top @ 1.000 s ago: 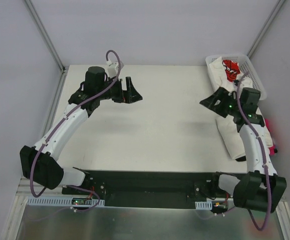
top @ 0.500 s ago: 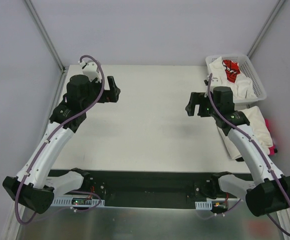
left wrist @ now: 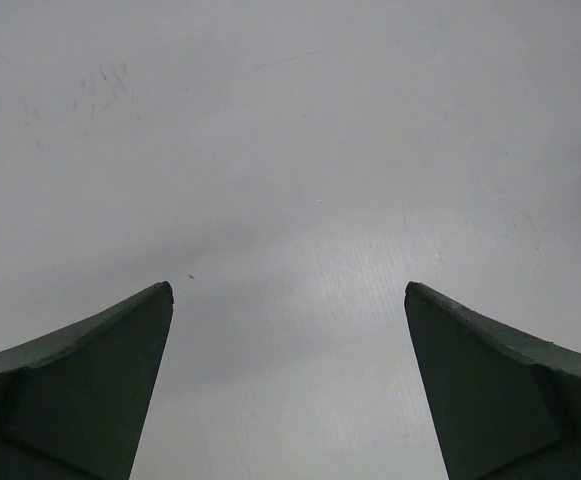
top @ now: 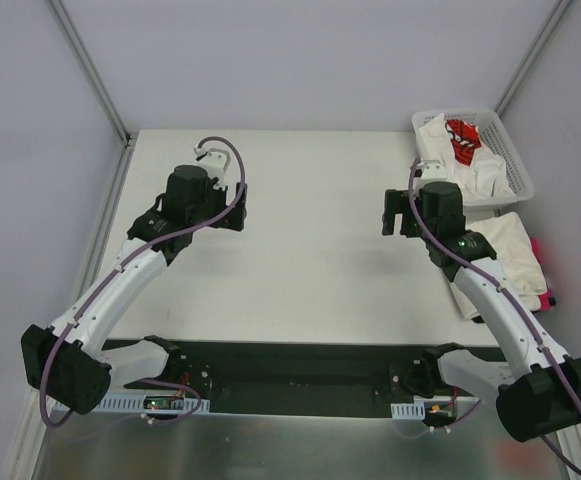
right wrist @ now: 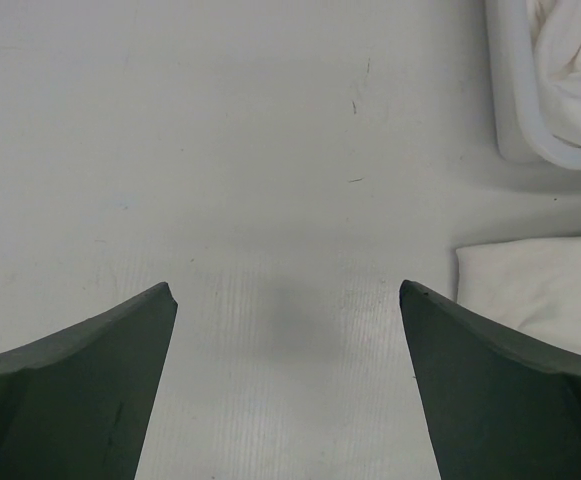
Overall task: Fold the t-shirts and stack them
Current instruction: Put the neatly folded tshirt into the corner of the board with the right arm
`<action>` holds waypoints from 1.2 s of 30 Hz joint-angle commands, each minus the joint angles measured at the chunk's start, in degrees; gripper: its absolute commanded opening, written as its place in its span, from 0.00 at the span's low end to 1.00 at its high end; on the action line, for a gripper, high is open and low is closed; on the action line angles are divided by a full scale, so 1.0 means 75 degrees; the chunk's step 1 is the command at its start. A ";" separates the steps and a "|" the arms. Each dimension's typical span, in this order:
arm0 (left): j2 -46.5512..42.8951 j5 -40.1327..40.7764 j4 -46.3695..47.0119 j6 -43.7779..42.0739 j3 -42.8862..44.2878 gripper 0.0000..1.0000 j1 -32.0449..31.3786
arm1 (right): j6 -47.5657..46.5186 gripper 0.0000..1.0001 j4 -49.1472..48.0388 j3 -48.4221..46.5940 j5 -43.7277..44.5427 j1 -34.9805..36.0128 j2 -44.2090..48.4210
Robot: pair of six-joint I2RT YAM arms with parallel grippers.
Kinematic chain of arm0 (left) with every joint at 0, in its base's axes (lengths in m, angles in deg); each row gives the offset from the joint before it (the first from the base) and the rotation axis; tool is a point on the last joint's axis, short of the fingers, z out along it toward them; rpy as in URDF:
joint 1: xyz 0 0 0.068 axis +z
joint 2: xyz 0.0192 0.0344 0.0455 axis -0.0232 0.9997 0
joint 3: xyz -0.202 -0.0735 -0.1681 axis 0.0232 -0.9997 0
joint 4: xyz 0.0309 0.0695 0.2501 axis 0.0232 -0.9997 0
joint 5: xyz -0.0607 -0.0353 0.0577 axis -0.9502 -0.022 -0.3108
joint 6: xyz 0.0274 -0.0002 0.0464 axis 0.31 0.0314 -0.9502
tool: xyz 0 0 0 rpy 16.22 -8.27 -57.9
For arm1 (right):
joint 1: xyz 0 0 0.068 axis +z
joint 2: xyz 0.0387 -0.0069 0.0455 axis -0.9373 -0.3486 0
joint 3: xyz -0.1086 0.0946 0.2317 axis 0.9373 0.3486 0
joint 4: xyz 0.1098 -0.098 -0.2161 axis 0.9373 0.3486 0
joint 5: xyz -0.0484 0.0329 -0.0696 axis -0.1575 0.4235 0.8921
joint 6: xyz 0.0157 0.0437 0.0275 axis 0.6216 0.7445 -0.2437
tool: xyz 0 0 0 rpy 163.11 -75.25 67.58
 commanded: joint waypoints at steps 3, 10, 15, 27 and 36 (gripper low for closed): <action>-0.0485 0.0039 0.0509 -0.0273 -0.0195 0.99 -0.0018 | -0.0184 0.96 -0.0557 -0.0030 0.0455 0.0040 0.0251; -0.0614 0.0074 0.0568 -0.0215 -0.0219 0.99 -0.0018 | -0.0079 0.96 -0.0627 0.0051 0.0279 0.0052 0.0216; -0.0731 0.0016 0.0568 -0.0168 -0.0219 0.99 -0.0018 | -0.0032 0.96 -0.0581 0.0133 0.0350 0.0087 0.0181; -0.0801 0.0051 0.0568 -0.0098 -0.0231 0.99 -0.0018 | -0.0020 0.96 -0.0475 0.0063 0.0455 0.0134 0.0310; -0.0907 0.0180 0.0568 -0.0063 -0.0266 0.99 -0.0018 | 0.0027 0.96 -0.0510 0.0157 0.0514 0.0134 0.0391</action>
